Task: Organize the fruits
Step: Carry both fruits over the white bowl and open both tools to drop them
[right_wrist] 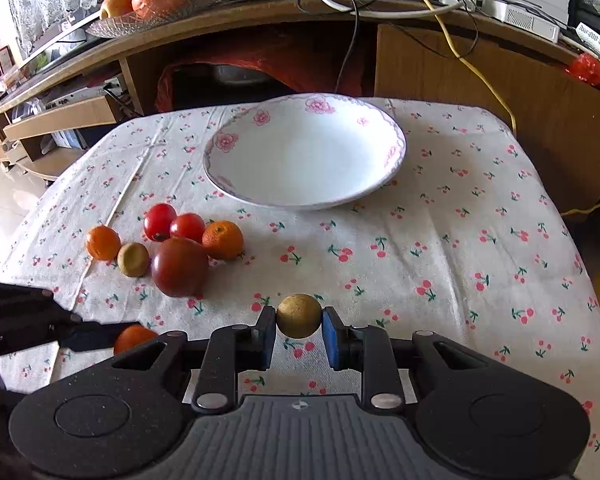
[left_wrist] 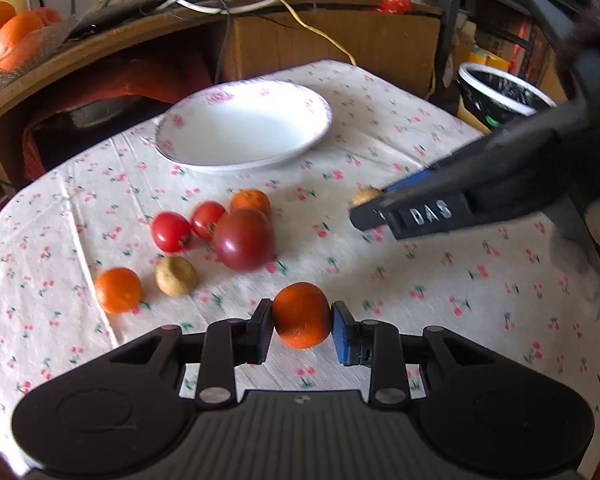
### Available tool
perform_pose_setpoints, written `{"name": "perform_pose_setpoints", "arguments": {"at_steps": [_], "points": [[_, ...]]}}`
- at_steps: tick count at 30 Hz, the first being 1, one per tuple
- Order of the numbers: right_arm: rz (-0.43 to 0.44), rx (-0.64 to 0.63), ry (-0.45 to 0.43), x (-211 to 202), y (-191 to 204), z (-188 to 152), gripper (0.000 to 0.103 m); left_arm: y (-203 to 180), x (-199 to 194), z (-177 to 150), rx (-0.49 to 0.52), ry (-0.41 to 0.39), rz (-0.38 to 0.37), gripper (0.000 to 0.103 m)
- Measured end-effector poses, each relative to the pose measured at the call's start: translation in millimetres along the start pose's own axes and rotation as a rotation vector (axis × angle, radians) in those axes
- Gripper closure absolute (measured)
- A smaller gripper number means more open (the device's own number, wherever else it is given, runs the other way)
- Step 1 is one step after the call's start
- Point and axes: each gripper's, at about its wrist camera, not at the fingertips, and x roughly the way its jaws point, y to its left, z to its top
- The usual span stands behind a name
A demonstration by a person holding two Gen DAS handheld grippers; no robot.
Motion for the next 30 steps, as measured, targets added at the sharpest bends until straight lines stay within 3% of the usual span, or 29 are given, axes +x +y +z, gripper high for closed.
{"name": "perform_pose_setpoints", "arguments": {"at_steps": [17, 30], "points": [[0.005, 0.018, -0.106, 12.0, -6.7, 58.6, 0.083, 44.4, 32.0, 90.4, -0.052, -0.126, 0.085, 0.064], [0.012, 0.025, -0.097, 29.7, -16.1, 67.1, 0.08, 51.0, 53.6, 96.9, -0.079, -0.101, 0.088, 0.064]]}}
